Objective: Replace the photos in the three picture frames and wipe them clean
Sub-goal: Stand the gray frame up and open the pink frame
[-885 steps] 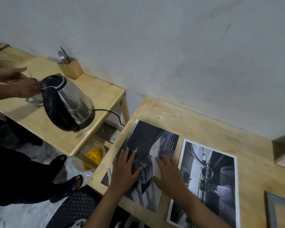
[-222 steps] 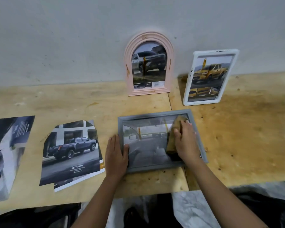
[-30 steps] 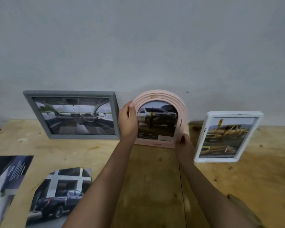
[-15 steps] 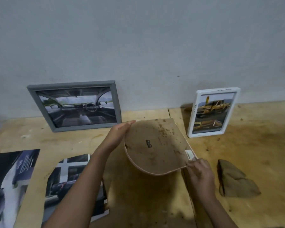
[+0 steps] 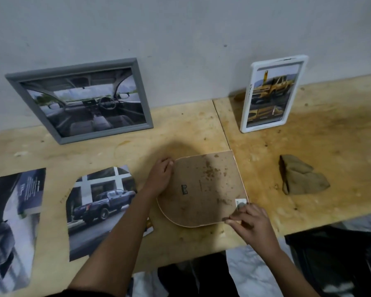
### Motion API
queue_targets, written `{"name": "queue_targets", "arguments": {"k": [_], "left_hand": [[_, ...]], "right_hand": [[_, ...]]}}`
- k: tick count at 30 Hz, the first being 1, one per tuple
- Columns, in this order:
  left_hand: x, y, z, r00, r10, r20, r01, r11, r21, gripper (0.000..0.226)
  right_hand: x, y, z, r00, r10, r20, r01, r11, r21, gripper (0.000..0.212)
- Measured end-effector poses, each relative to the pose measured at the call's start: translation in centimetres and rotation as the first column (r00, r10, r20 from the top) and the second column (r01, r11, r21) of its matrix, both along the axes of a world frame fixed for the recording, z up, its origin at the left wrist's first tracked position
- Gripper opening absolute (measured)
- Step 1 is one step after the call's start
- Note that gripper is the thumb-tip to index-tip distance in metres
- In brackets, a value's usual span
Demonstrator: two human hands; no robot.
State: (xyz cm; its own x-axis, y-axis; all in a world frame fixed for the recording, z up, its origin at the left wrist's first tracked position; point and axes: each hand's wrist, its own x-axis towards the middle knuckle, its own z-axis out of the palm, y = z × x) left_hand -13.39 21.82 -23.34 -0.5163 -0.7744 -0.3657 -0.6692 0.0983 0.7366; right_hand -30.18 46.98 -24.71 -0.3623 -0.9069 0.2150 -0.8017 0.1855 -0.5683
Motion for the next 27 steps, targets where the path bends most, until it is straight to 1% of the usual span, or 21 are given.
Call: {"name": "queue_targets", "arguments": {"k": [2,3,5,6,7,8,9,10,11,12,13,14,15,18,20,22,24,25,26,27], "left_hand": [[0.3,1.1,-0.1,0.999,0.050,-0.013,-0.050,0.998,-0.048,0.044],[0.7,2.0,0.0,0.993,0.111,-0.033,-0.114,0.990,-0.084,0.044],[2.1,5.0,-0.2,0.952,0.296,-0.083,-0.305,0.943,-0.131,0.044],[2.9,7.1,-0.5,0.924,0.366,-0.110,-0.379,0.915,-0.135,0.044],[3.8,9.3,-0.8,0.907,0.400,-0.132,-0.416,0.901,-0.124,0.047],[4.5,11.4,-1.1,0.902,0.409,-0.141,-0.424,0.900,-0.103,0.051],[5.0,13.2,-1.4,0.904,0.403,-0.140,-0.417,0.905,-0.085,0.054],[5.3,14.7,-1.7,0.916,0.383,-0.123,-0.394,0.916,-0.077,0.060],[5.4,15.7,-1.9,0.930,0.355,-0.097,-0.363,0.927,-0.091,0.067],[5.4,16.4,-2.3,0.940,0.331,-0.079,-0.339,0.933,-0.119,0.077],[5.3,16.7,-2.7,0.946,0.320,-0.055,-0.324,0.936,-0.139,0.086],[5.1,16.8,-2.9,0.947,0.320,-0.033,-0.321,0.935,-0.150,0.092],[4.9,16.8,-2.9,0.944,0.330,-0.010,-0.327,0.933,-0.151,0.094],[4.8,16.8,-3.1,0.941,0.338,0.034,-0.328,0.930,-0.167,0.096],[4.8,16.8,-3.1,0.944,0.324,0.060,-0.308,0.933,-0.188,0.097],[4.8,16.7,-3.0,0.948,0.309,0.081,-0.289,0.938,-0.193,0.102],[4.9,16.5,-2.4,0.943,0.320,0.091,-0.300,0.936,-0.183,0.111],[4.9,16.4,-2.3,0.943,0.310,0.120,-0.286,0.941,-0.183,0.113],[4.8,16.3,-2.1,0.942,0.290,0.171,-0.247,0.940,-0.235,0.111],[4.7,16.2,-1.9,0.936,0.260,0.236,-0.195,0.944,-0.266,0.103]], "right_hand": [[0.3,-0.3,1.2,0.996,-0.019,0.086,0.022,0.999,-0.044,0.039],[0.5,-1.1,1.9,0.992,-0.028,0.120,0.035,0.998,-0.052,0.042],[0.8,-4.1,2.9,0.988,-0.016,0.157,0.021,0.999,-0.028,0.043],[1.1,-6.2,3.3,0.987,0.013,0.158,-0.012,1.000,-0.004,0.040],[1.5,-8.4,3.6,0.985,0.060,0.160,-0.068,0.997,0.048,0.038],[2.1,-10.7,3.9,0.976,0.140,0.164,-0.162,0.978,0.129,0.039],[2.8,-12.6,4.2,0.952,0.252,0.172,-0.288,0.928,0.235,0.041],[3.6,-14.3,4.3,0.912,0.385,0.140,-0.409,0.843,0.348,0.045],[4.3,-15.6,4.1,0.848,0.526,0.066,-0.494,0.737,0.461,0.050],[4.8,-16.7,4.0,0.753,0.658,-0.017,-0.542,0.634,0.552,0.054],[5.2,-17.5,3.8,0.645,0.760,-0.087,-0.566,0.551,0.613,0.057],[5.4,-18.0,3.5,0.547,0.825,-0.144,-0.580,0.497,0.646,0.061],[5.6,-18.3,3.3,0.476,0.860,-0.184,-0.583,0.466,0.666,0.064],[5.6,-18.3,2.8,0.334,0.905,-0.263,-0.574,0.417,0.705,0.066],[5.6,-18.2,3.4,0.260,0.915,-0.309,-0.573,0.403,0.713,0.065],[6.1,-18.4,4.4,0.203,0.909,-0.363,-0.580,0.411,0.704,0.061],[6.9,-18.5,5.3,0.145,0.893,-0.426,-0.614,0.419,0.669,0.050],[7.3,-18.6,5.7,0.129,0.887,-0.444,-0.622,0.421,0.660,0.043],[7.5,-18.6,5.9,0.118,0.881,-0.457,-0.625,0.424,0.656,0.038],[7.7,-18.7,6.0,0.112,0.876,-0.470,-0.626,0.430,0.651,0.035]]}}
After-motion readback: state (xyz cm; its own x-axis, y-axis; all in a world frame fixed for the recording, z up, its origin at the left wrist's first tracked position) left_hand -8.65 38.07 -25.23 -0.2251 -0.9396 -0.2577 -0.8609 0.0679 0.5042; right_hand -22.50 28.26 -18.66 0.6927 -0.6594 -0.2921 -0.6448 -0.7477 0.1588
